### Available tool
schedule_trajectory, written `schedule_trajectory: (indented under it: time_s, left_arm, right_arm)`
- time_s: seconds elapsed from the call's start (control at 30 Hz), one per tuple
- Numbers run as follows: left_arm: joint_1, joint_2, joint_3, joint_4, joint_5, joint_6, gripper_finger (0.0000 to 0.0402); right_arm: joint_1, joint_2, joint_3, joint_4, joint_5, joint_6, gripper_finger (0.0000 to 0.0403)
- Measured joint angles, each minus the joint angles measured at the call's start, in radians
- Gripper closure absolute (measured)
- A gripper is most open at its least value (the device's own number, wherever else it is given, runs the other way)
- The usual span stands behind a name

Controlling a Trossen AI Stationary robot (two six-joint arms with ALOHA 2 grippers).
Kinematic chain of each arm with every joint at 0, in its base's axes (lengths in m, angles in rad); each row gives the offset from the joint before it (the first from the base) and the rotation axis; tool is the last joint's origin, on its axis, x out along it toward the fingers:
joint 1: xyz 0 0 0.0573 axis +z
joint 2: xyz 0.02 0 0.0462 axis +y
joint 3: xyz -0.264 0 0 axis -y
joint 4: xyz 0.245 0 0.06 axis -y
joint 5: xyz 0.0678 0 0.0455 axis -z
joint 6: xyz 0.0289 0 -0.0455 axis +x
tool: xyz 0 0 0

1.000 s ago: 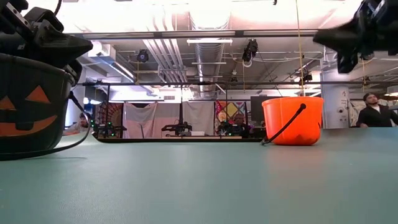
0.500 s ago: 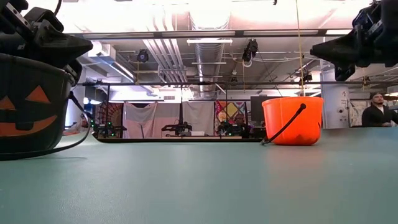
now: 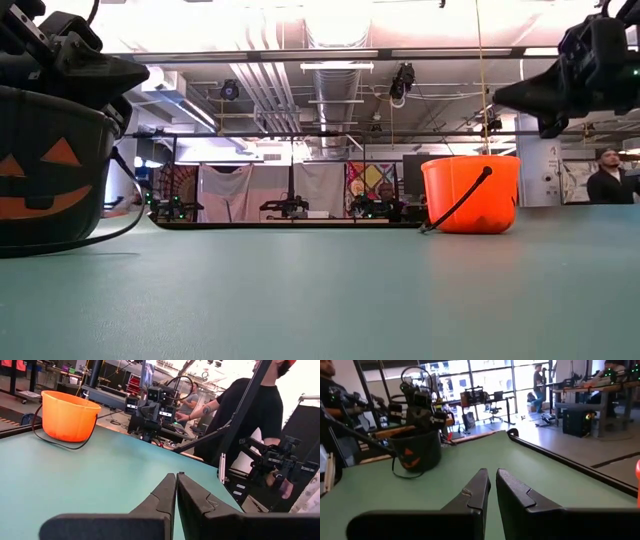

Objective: Sort candy by brand, put in halloween buckets
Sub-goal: Return to Home Position

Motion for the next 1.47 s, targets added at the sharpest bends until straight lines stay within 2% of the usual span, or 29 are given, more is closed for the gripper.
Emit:
schedule_trajectory:
  time_s: [1.47]
  left_arm:
    - [0.000,0.000,0.000,0.000,0.000,0.000,0.0402]
  right_arm:
    - [0.000,0.024,0.000,0.000,0.000,-0.006,0.0374]
